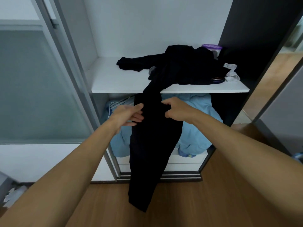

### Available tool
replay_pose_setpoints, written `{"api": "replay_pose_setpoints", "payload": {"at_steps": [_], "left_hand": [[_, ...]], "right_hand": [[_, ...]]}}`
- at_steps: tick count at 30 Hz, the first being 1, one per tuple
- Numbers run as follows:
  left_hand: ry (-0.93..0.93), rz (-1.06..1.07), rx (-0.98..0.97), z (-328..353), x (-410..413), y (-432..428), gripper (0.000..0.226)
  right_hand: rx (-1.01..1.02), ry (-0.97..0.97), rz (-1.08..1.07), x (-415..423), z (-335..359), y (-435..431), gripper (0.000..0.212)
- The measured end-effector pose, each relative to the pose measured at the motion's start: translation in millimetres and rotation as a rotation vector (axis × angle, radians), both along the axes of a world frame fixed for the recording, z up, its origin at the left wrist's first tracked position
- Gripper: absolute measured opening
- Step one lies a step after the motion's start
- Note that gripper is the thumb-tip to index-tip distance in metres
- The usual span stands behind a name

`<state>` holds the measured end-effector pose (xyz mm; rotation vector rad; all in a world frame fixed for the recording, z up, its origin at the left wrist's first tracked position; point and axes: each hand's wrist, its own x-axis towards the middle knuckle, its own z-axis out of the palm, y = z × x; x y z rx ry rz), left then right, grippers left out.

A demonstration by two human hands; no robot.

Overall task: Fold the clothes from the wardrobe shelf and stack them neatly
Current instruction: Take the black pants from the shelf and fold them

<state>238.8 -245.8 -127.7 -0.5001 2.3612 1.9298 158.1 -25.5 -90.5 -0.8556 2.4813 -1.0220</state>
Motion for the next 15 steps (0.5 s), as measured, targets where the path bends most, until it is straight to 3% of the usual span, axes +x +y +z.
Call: {"api": "replay_pose_setpoints", "payload": {"at_steps": [3, 7, 9, 12, 15], "left_hand": [[0.1, 0.107, -0.103, -17, 1, -20, 0.058], [0.112, -0.201, 0.008, -14, -3, -11, 0.074], [0.164, -0.142, 0.001, -10, -8, 4, 0.062], [0.237, 0.057, 0.05, -7, -17, 24, 0.022], [0.256, 0.121, 0.11, -4, -25, 34, 0.012]], "right_hand": [[-0.03, -0.073, 0.077, -4, 8, 7, 0.05], [-0.026, -0.105, 0.124, -9, 20, 16, 0.056], [-0.107, -0.129, 0.065, -13, 22, 22, 0.055], [-0.435, -0.171, -0.173, -16, 11, 36, 0.039], [-0.643, -0.356, -0.357, -10, -18, 45, 0.033]]}}
